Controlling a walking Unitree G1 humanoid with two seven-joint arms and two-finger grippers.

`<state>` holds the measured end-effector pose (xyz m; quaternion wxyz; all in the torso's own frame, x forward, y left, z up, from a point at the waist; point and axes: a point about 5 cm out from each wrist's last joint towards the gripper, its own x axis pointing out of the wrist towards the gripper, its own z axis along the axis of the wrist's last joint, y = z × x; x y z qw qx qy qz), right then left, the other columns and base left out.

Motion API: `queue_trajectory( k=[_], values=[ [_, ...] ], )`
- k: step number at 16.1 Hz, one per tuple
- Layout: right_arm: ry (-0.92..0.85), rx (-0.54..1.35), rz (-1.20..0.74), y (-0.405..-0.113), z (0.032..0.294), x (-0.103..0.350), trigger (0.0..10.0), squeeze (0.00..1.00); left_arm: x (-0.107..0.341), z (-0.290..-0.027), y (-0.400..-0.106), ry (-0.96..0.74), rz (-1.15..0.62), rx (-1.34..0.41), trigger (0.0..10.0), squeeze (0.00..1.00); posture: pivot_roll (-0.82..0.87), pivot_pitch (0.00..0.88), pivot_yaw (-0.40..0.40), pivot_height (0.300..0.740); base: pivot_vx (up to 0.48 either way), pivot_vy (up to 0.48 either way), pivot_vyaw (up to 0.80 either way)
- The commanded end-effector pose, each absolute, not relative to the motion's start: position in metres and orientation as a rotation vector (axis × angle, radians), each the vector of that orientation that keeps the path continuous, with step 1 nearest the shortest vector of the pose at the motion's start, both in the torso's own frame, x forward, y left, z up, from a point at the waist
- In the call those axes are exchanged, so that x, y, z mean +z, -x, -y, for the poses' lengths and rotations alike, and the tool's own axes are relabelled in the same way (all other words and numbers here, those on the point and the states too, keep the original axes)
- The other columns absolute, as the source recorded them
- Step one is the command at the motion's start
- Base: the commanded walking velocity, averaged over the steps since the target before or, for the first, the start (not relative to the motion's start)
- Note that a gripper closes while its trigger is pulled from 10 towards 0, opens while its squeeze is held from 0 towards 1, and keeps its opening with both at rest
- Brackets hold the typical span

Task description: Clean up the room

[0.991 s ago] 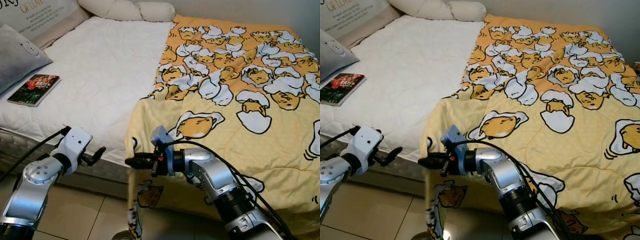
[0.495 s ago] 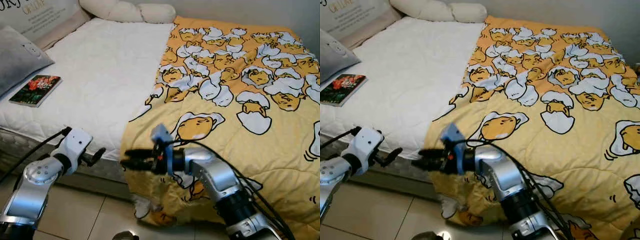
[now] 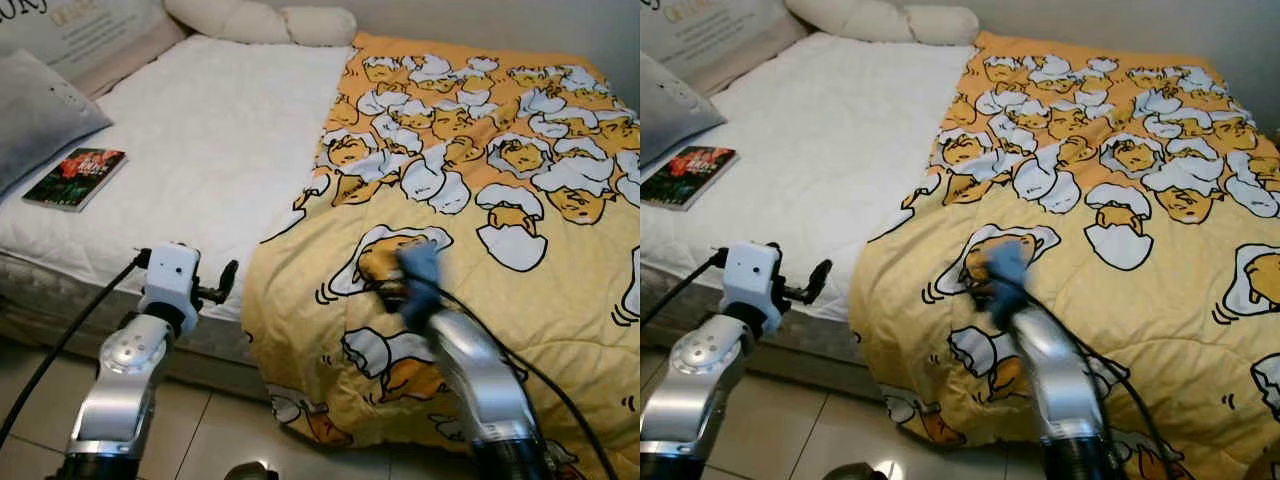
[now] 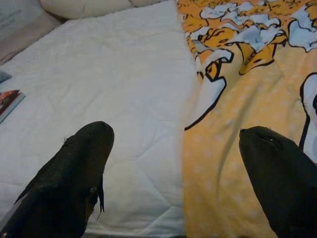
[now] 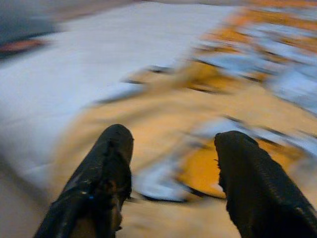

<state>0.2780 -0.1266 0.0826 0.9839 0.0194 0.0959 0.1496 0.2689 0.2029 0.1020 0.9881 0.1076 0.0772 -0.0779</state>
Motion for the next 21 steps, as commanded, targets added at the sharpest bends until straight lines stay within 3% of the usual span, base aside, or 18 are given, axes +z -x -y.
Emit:
queue_trajectory(
  k=[1,2,6,17,21],
  values=[
    [-0.044,0.183,-0.159,-0.276,0.141,0.086,10.0,0.28,0.105,-0.203,-0.267,-0.225,-0.141,-0.144,10.0,0.16,0.01,0.0,0.018,0.74,0.0,0.0,0.0],
    [-0.028,0.132,-0.171,-0.269,0.149,0.081,10.0,0.0,0.104,-0.203,-0.267,-0.225,-0.142,-0.14,10.0,0.16,0.01,0.0,0.021,0.74,0.0,0.42,0.0],
    [-0.026,0.024,-0.209,-0.252,0.158,0.071,10.0,0.0,0.104,-0.204,-0.263,-0.239,-0.142,-0.125,10.0,0.16,0.01,0.0,0.021,0.74,0.0,0.48,-0.56],
    [0.0,-0.036,-0.219,-0.261,0.155,0.07,10.0,0.0,0.104,-0.207,-0.264,-0.275,-0.142,-0.112,10.0,0.16,0.03,0.0,0.001,0.74,0.0,0.473,0.0],
    [0.01,-0.035,-0.213,-0.265,0.156,0.071,10.0,0.0,0.106,-0.201,-0.269,-0.266,-0.115,-0.119,10.0,0.16,0.03,0.0,-0.006,0.74,0.0,0.0,0.0]
  ],
)
